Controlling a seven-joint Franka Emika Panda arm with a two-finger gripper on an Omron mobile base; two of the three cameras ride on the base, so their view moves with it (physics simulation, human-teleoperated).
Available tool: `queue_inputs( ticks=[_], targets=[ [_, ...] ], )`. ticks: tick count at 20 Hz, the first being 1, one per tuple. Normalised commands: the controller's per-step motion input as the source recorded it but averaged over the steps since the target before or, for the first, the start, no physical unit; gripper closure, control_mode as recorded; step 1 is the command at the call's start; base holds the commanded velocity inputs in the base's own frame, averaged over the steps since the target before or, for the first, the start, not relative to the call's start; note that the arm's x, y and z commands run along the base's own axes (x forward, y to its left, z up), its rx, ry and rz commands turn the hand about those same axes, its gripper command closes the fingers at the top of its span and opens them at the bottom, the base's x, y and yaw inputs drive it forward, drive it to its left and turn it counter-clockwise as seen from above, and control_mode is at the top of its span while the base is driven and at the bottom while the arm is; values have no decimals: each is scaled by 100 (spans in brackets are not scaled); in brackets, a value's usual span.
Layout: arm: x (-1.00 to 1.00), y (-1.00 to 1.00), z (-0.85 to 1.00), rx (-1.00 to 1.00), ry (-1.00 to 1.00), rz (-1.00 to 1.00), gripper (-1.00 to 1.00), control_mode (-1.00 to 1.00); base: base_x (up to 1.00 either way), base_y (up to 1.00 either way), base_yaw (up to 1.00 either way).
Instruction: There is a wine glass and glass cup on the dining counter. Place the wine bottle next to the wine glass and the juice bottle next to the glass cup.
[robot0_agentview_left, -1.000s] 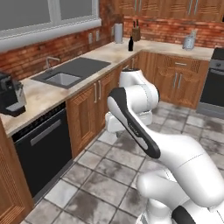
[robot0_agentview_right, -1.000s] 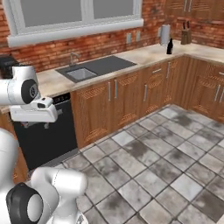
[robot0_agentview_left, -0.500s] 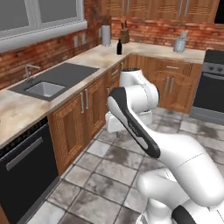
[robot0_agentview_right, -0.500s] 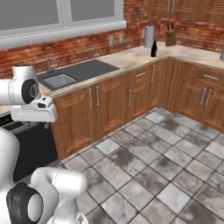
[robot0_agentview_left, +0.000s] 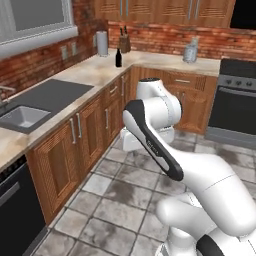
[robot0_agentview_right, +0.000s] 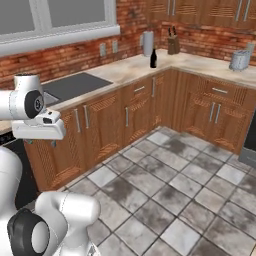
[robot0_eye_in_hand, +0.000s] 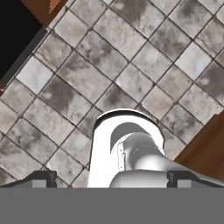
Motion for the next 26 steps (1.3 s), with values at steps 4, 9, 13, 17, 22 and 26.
queue_inputs(
  ticks=[4,9,13,17,22,26],
  targets=[
    [0,0,0,0,0,0,-100,100,70,-13,-18],
    [0,0,0,0,0,0,-100,100,71,-13,-16],
    [0,0,0,0,0,0,-100,100,72,-14,-15],
    [0,0,0,0,0,0,-100,100,76,-14,-11],
    [0,0,0,0,0,0,-100,100,79,-15,-7],
    [0,0,0,0,0,0,-100,100,83,-17,-2]
  ],
)
